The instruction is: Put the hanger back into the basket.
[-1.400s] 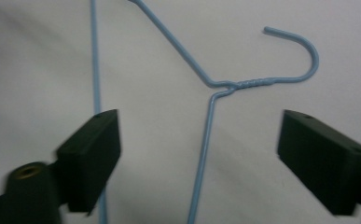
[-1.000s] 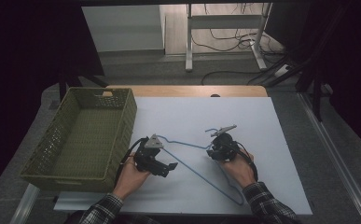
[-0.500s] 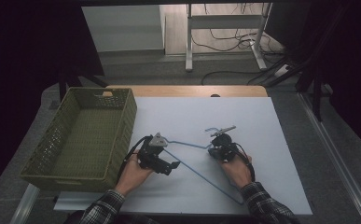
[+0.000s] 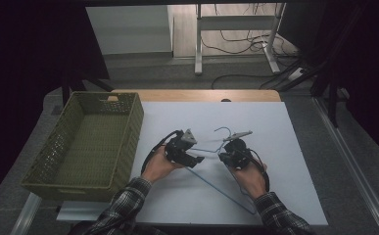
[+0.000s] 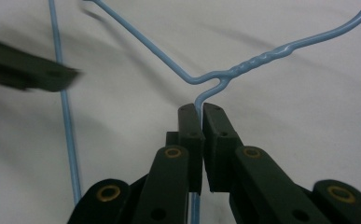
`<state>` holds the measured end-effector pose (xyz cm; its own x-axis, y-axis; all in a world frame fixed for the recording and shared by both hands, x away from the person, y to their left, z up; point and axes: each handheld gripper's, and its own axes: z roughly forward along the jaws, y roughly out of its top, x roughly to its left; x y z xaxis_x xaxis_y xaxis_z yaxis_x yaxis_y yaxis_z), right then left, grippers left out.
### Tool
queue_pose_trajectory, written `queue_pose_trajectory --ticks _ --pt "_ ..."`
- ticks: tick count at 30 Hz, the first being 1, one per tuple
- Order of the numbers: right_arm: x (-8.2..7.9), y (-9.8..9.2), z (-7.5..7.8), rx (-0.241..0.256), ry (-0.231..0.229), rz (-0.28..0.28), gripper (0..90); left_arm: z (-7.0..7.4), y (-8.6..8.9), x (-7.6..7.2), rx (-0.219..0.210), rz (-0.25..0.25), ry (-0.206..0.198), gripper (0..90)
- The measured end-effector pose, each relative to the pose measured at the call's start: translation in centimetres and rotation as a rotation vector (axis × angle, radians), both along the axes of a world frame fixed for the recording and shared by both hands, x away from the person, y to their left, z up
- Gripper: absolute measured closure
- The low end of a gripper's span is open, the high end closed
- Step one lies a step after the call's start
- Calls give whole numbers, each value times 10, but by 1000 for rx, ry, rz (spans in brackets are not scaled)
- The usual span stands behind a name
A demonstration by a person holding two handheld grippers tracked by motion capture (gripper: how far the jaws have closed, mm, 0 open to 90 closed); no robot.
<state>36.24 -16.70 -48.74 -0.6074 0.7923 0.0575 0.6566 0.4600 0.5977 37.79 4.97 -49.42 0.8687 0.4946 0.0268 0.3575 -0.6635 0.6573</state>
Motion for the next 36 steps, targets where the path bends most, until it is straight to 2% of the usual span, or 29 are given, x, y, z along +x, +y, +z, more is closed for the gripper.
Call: queue_pose_trajectory --ticks 3,4,5,9,12,14,18,19,22,23,24,25,26,27,31,36 --pt "-2 0 2 5 -3 2 864 -4 -9 9 14 -22 -14 400" --pt "-2 0 4 8 -5 6 864 -5 -10 11 7 -34 -7 457" --pt "-3 0 5 12 -6 5 864 -5 -11 14 8 -43 -5 476" --pt "-5 0 8 21 -11 11 864 -8 -16 19 49 -62 -20 543" --pt "-6 0 11 29 -13 13 864 -9 -18 22 62 -81 -15 592" --pt "-7 1 12 32 -17 17 865 -11 -20 23 80 -97 -28 643" --pt "-8 1 13 33 -21 25 864 -10 -20 23 112 -130 -69 705" --pt "-8 1 13 35 -21 25 864 -9 -20 21 137 -160 -104 718" --pt "-8 1 17 37 -40 23 844 -4 -17 16 157 -225 -141 797" --pt "-8 -1 19 43 -55 20 792 -1 -14 13 157 -233 -141 828" --pt "-8 -4 25 76 -61 18 752 1 -12 13 131 -219 -129 866" --pt "-7 -6 30 100 -66 15 721 3 -8 14 92 -203 -112 863" --pt "-6 -7 33 106 -74 15 703 6 -5 14 55 -210 -100 870" --pt "-6 -8 36 116 -85 10 682 9 -4 12 48 -206 -96 871" --pt "-3 -10 51 189 -114 2 617 18 -5 3 67 -179 -78 871" --pt "3 0 57 219 -109 16 588 22 -6 -7 36 -158 -41 871"
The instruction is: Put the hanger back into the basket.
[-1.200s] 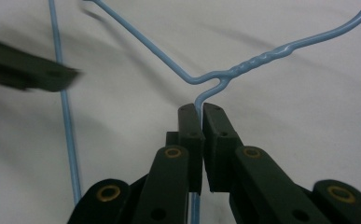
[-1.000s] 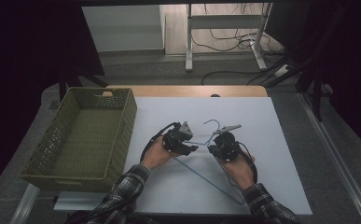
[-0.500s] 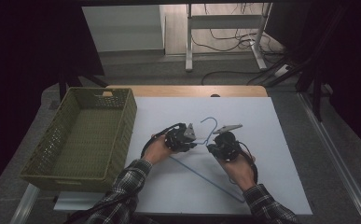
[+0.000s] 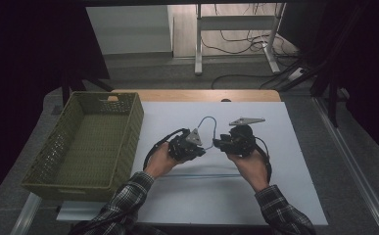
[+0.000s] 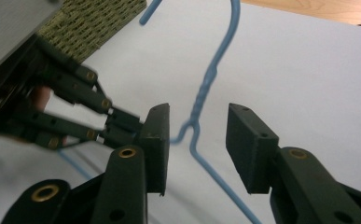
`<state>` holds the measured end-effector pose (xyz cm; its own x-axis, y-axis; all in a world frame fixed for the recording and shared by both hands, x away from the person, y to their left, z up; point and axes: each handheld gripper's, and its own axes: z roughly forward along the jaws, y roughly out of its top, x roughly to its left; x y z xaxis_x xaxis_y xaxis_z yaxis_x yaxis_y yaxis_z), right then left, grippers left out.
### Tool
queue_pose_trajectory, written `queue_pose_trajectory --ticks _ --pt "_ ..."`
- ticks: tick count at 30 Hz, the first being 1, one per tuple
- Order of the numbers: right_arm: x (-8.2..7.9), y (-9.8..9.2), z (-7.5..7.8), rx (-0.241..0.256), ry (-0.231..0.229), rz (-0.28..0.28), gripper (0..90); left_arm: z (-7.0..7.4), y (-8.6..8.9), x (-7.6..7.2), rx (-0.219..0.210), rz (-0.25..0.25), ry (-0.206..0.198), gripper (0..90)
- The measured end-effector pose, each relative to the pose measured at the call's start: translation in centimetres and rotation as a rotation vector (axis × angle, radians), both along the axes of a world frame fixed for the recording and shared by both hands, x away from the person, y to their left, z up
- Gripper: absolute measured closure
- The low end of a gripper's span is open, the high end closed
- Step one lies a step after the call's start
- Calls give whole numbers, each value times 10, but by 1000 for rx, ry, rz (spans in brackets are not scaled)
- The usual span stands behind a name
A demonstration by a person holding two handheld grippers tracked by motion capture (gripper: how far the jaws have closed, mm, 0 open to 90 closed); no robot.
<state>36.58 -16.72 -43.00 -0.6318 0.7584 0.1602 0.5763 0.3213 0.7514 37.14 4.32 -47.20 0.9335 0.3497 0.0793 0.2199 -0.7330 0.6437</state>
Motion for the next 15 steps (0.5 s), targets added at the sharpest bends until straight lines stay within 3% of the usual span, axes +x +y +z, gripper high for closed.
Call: queue_pose_trajectory --ticks 3,6,8,10,13,15 --pt "5 5 -1 13 11 -4 618 0 -2 -6 -9 9 12 871" --pt "8 8 -3 39 37 -9 786 1 -2 -10 -25 18 26 869" --pt "9 8 -3 51 49 -9 829 2 -1 -13 -42 36 46 864" --pt "9 4 -2 123 92 2 855 4 2 -13 -66 41 90 850" --pt "4 9 3 59 53 20 856 10 9 -10 -92 69 199 651" --pt "1 11 4 65 55 36 856 14 15 -9 -95 68 243 590"
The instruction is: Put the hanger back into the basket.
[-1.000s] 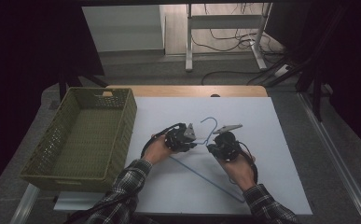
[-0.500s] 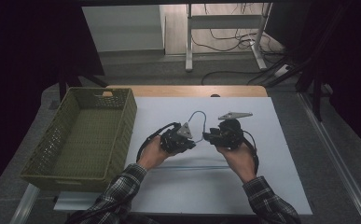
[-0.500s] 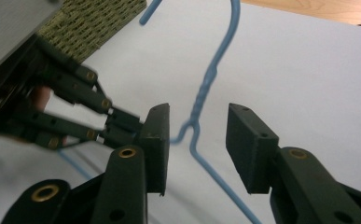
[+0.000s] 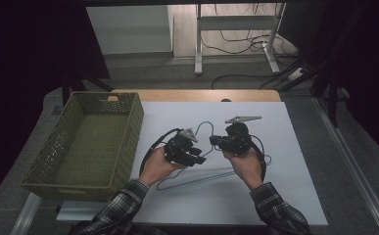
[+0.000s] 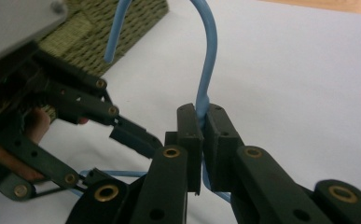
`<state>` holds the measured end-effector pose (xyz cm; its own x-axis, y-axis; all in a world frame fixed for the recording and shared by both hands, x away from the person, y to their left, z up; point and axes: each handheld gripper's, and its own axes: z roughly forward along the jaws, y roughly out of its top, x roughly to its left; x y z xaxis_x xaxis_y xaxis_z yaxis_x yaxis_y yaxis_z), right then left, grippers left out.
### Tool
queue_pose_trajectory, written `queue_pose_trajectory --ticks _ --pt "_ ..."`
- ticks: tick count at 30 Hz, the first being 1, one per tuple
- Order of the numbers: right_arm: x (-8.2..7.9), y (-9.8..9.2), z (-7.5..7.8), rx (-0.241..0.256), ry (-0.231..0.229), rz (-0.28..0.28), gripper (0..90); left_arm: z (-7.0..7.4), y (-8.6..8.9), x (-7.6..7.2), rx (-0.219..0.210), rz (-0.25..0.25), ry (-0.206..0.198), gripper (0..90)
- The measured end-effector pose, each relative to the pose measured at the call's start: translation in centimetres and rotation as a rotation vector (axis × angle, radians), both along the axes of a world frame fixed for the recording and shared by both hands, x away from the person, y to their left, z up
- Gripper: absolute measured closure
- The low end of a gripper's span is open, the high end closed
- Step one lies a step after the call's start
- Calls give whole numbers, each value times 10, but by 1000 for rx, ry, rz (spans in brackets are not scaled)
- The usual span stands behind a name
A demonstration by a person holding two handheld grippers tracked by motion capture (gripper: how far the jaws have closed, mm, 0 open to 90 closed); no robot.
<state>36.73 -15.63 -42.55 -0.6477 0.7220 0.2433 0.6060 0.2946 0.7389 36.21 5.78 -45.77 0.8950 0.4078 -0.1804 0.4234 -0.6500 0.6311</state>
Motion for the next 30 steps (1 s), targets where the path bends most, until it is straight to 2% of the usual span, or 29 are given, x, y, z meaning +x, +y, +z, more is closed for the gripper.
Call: queue_pose_trajectory --ticks 2,4,5,6,8,11,13,17,20,23,30 --pt "-3 2 2 3 -14 17 856 3 6 1 -14 11 51 547" --pt "-4 5 3 6 -19 38 856 4 11 1 -22 14 83 562" --pt "-5 6 3 5 -23 49 856 5 13 1 -21 16 93 589" --pt "-6 7 3 6 -24 55 856 5 16 1 -32 12 124 607" --pt "-8 11 4 10 -25 75 855 5 17 1 -45 9 157 649" --pt "-10 16 4 17 -30 94 856 5 18 1 -60 -2 180 745" --pt "-12 17 4 20 -36 102 856 6 18 -1 -57 -6 175 850" --pt "-13 20 5 23 -46 116 853 8 20 -5 -58 11 167 875" --pt "-14 20 7 29 -50 131 838 10 24 -10 -76 29 162 878" --pt "-18 19 11 44 -69 127 719 16 30 -13 -100 52 157 879" --pt "-30 8 24 51 -107 137 516 31 47 -19 -153 104 141 879"
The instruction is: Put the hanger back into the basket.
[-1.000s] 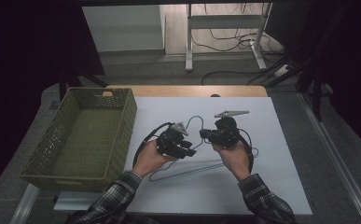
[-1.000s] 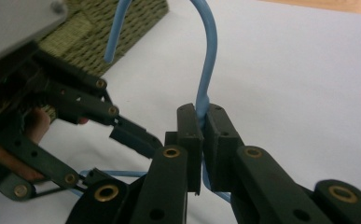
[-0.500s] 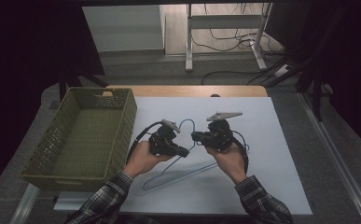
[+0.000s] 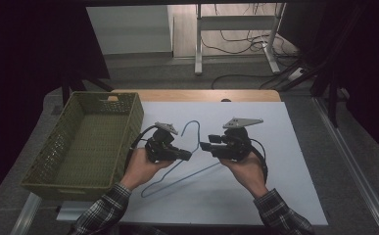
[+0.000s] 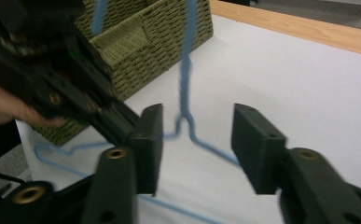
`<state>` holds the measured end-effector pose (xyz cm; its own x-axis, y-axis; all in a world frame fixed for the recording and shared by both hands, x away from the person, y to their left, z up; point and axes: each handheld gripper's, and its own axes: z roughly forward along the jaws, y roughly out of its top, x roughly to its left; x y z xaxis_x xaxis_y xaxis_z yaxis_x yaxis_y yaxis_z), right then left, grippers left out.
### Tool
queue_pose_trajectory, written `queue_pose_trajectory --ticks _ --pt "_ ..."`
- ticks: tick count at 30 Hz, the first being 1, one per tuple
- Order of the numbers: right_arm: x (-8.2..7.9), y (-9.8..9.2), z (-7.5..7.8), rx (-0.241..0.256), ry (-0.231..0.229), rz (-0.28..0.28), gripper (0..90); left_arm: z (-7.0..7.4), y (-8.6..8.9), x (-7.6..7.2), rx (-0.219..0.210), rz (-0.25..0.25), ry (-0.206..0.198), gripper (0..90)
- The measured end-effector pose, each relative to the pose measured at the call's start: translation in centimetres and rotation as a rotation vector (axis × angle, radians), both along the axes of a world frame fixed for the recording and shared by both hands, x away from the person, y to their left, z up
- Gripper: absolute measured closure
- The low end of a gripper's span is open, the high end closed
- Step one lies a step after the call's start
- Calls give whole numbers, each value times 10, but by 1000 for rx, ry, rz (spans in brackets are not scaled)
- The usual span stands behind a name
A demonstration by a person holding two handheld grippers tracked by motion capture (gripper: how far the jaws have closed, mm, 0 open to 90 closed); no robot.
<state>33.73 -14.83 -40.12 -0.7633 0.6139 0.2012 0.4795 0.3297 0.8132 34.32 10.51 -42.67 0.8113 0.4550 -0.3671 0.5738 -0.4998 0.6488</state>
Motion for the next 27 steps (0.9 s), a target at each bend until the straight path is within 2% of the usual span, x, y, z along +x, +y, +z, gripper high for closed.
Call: queue_pose_trajectory --ticks 4,7,13,21,27 --pt "-8 -9 1 -28 -25 2 393 8 11 -3 -21 23 -12 879" --pt "-13 -16 -3 -56 -41 0 269 12 20 -4 -24 45 -13 879" --pt "-24 -30 -11 -105 -65 -4 144 26 36 -7 -33 81 -27 879" --pt "-35 -47 -12 -110 -67 -33 47 60 63 -12 -54 135 -70 879" --pt "-40 -60 -18 -107 -49 -41 16 79 96 -16 -50 192 -91 879"
